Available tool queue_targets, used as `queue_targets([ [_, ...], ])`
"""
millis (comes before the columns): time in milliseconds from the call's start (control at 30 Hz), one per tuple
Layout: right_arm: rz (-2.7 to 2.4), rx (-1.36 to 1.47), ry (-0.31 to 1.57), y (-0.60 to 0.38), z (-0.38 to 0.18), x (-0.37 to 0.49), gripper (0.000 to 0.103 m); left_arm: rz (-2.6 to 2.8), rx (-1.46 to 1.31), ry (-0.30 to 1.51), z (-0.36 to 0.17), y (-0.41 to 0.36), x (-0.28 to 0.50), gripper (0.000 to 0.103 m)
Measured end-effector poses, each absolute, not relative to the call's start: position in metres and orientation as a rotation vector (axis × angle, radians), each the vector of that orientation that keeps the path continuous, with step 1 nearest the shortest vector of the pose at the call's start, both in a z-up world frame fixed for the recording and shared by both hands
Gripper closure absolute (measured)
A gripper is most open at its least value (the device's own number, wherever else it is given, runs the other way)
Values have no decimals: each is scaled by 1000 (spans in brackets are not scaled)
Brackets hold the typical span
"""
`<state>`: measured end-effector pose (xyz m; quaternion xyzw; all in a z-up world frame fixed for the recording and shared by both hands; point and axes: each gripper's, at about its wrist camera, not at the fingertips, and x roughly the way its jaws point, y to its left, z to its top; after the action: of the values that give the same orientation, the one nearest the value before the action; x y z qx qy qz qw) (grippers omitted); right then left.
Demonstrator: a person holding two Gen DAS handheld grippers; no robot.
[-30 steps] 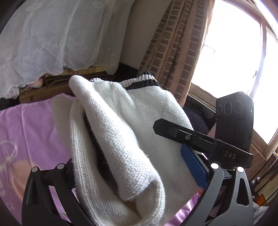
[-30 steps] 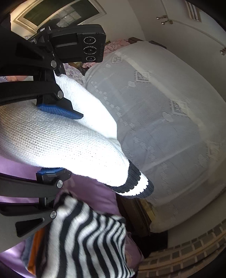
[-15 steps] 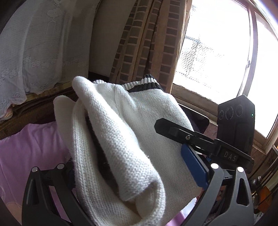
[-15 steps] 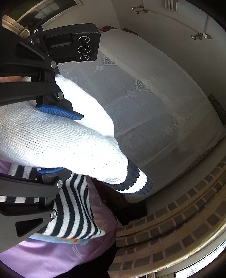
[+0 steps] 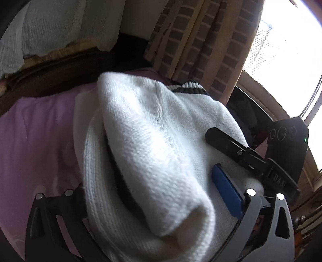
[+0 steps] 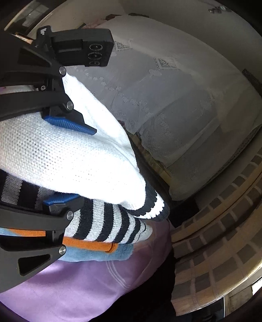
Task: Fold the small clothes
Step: 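Lower the sweater onto the striped clothes stack and open the right tool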
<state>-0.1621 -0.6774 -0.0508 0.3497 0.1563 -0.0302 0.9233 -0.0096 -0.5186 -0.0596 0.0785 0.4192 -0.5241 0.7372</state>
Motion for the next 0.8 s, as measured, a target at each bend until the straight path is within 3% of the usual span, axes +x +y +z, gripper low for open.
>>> queue_targets([
  [300, -81, 731, 333, -677, -45, -164, 50, -1130, 150, 868, -59, -508, -24, 4],
  [433, -222, 646, 405, -667, -22, -168, 36, -1107, 125, 827, -30, -484, -27, 5],
  [600, -320, 510, 379, -645, 8, -190, 34, -1039, 72, 739, 2, -451, -17, 5],
  [733, -380, 411, 424, -630, 4, -195, 31, -919, 267, 831, -41, -474, -5, 4],
  [800, -396, 398, 448, -631, -6, -194, 21, -945, 229, 845, -56, -473, -2, 4],
])
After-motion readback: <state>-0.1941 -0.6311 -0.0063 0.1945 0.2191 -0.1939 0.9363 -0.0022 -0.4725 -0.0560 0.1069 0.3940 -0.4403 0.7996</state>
